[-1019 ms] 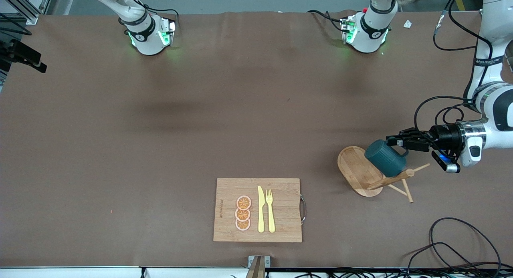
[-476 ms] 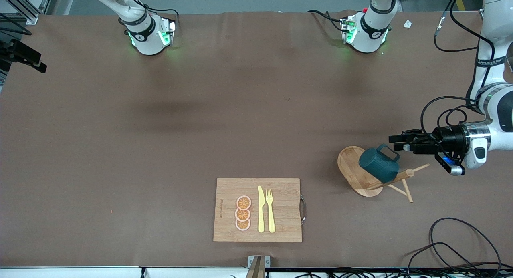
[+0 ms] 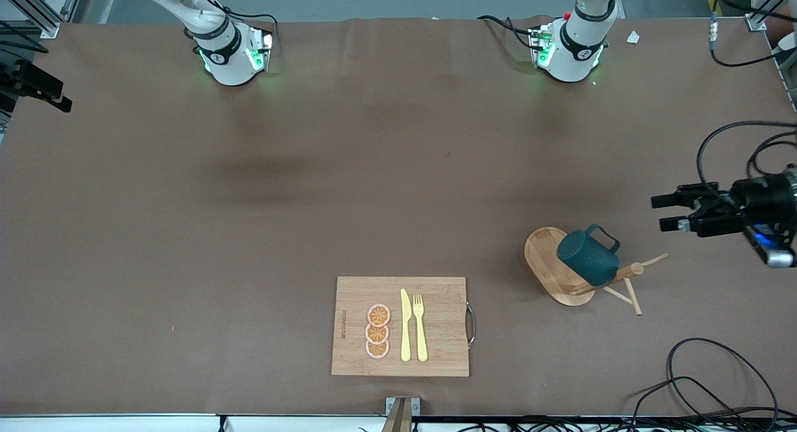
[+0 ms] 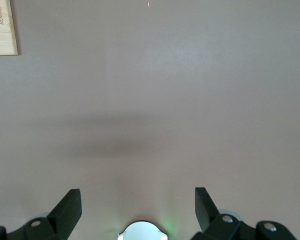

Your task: Pass cup and hang on rack

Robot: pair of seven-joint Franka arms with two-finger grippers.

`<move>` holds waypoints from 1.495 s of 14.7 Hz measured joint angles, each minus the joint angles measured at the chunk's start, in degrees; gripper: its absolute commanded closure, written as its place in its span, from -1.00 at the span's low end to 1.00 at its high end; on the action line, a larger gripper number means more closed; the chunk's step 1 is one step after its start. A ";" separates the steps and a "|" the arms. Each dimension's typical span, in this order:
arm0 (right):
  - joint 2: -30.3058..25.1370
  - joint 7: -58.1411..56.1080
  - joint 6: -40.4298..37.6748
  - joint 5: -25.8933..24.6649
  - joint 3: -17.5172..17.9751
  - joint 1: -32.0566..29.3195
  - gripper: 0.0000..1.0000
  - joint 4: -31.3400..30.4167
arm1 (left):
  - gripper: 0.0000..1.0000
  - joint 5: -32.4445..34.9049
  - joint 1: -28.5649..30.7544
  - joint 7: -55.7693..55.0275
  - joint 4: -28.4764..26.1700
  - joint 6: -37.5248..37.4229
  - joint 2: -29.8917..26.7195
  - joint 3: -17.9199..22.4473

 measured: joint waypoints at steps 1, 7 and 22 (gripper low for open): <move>0.00 -0.11 0.03 -0.03 -0.01 0.00 -1.00 0.00 | -1.00 3.35 -0.11 -1.82 2.14 -0.47 -0.80 -0.34; 0.00 -0.37 0.14 -0.07 -0.01 -0.01 -1.00 0.00 | -1.00 28.19 -0.95 -6.10 9.77 -0.92 -5.34 -10.87; 0.00 -0.48 0.16 -0.09 -0.04 -0.01 -1.00 0.00 | -1.00 56.65 -2.17 5.47 9.93 3.29 -8.48 -24.32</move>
